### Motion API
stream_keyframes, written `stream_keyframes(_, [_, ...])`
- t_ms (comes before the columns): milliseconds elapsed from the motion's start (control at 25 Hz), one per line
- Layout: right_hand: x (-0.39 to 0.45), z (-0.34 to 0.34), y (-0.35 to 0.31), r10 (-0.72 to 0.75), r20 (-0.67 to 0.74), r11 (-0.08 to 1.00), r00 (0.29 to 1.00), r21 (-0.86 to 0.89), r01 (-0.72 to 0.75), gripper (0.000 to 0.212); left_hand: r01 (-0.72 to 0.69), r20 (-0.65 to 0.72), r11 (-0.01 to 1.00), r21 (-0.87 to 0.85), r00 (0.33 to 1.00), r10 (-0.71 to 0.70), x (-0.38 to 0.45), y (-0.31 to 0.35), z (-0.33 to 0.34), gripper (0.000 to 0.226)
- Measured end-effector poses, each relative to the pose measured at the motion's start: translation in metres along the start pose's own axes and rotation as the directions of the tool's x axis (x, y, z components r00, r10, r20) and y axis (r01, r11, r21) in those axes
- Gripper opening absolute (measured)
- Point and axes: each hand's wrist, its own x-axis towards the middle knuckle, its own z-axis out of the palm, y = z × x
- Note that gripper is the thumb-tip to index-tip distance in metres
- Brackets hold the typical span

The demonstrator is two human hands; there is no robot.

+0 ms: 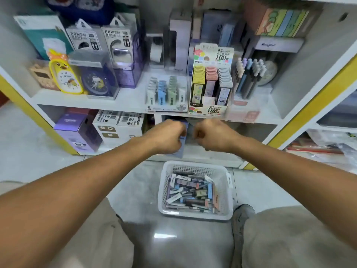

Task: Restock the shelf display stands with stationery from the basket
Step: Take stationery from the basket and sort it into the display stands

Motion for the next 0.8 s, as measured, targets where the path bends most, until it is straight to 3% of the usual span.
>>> stream_keyframes(40, [-0.007,0.026,0.006,0.028,0.179,0.999,0.983,-0.041,-0.021,0.015,-0.012,0.107,1.000,0.011,0.994,0.011,-0.007,0.001,0.021,0.028])
stream_keyframes(120, [-0.019,0.077,0.021,0.095,0.362,0.994,0.927,-0.076,-0.073,0.018,-0.045,0.311,0.997,0.064,0.950,0.023,-0.018,-0.004,0.061,0.033])
stream_keyframes(200, [-0.027,0.127,0.042,0.166,0.416,0.986,0.894,-0.073,-0.149,0.022,-0.036,0.442,0.994,0.102,0.897,-0.013,-0.021,-0.012,0.099,0.032])
stream_keyframes(320, [-0.044,0.189,0.074,0.299,0.476,0.951,0.827,-0.081,-0.297,0.030,0.026,0.515,0.996,0.089,0.855,-0.068,-0.016,-0.015,0.151,0.026])
stream_keyframes(440, [-0.057,0.233,0.100,0.428,0.465,0.878,0.775,-0.013,-0.478,0.036,0.039,0.529,0.998,0.058,0.846,-0.064,-0.006,-0.010,0.203,0.032])
stream_keyframes(560, [-0.056,0.268,0.114,0.573,0.405,0.738,0.712,0.123,-0.663,0.024,0.031,0.506,0.999,0.022,0.862,-0.037,0.011,-0.006,0.247,0.046])
stream_keyframes(800, [-0.031,0.312,0.118,0.685,0.286,0.627,0.670,0.237,-0.742,0.043,0.046,0.449,0.998,0.035,0.892,-0.057,0.056,-0.004,0.295,0.085])
